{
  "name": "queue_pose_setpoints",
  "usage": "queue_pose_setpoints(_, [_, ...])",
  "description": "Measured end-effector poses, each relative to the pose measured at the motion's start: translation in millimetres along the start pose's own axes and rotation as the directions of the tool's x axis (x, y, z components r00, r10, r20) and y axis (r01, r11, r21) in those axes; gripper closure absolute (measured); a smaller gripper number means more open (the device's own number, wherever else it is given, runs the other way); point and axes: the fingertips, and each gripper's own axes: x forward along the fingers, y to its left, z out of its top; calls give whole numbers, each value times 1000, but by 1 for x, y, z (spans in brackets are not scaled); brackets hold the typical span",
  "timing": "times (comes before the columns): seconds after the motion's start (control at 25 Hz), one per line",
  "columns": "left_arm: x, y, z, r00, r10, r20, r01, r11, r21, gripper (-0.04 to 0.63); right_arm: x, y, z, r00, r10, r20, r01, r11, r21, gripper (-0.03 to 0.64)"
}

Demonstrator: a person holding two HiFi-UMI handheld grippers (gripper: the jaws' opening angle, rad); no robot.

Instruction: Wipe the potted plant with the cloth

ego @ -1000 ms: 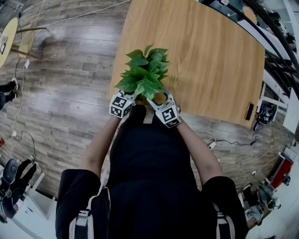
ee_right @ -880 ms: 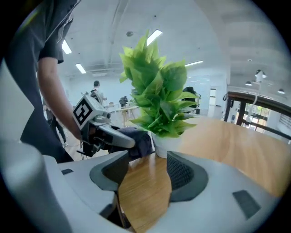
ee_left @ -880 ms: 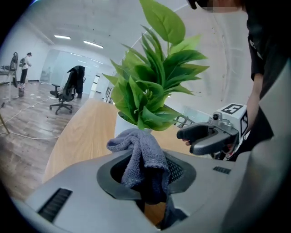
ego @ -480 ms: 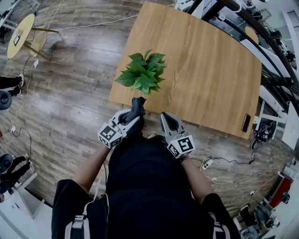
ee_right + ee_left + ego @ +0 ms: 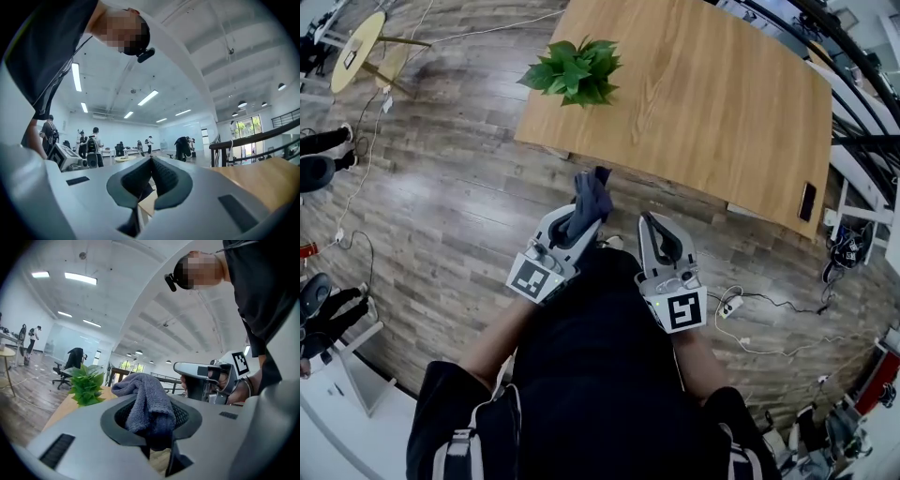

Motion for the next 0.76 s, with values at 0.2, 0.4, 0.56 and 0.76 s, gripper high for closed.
queue_pose_setpoints(0.2, [-14,-46,6,999,35,24,-36,998,53,469,-44,13,-9,999,-32,-9,33,996,83,599])
queue_pose_setpoints(0.4, [-32,-61,24,998,42,39,-45,997,66,469,-76,31,2,998,-57,26,56,997,51,600])
queue_pose_setpoints(0.56, [-40,-64,29,996,51,68,-58,994,98,469,-85,39,12,996,-65,68,65,998,-1,600])
queue_pose_setpoints(0.76, [-53,-73,18,998,49,34,-52,995,80,469,-83,53,20,994,-57,91,60,998,-34,600])
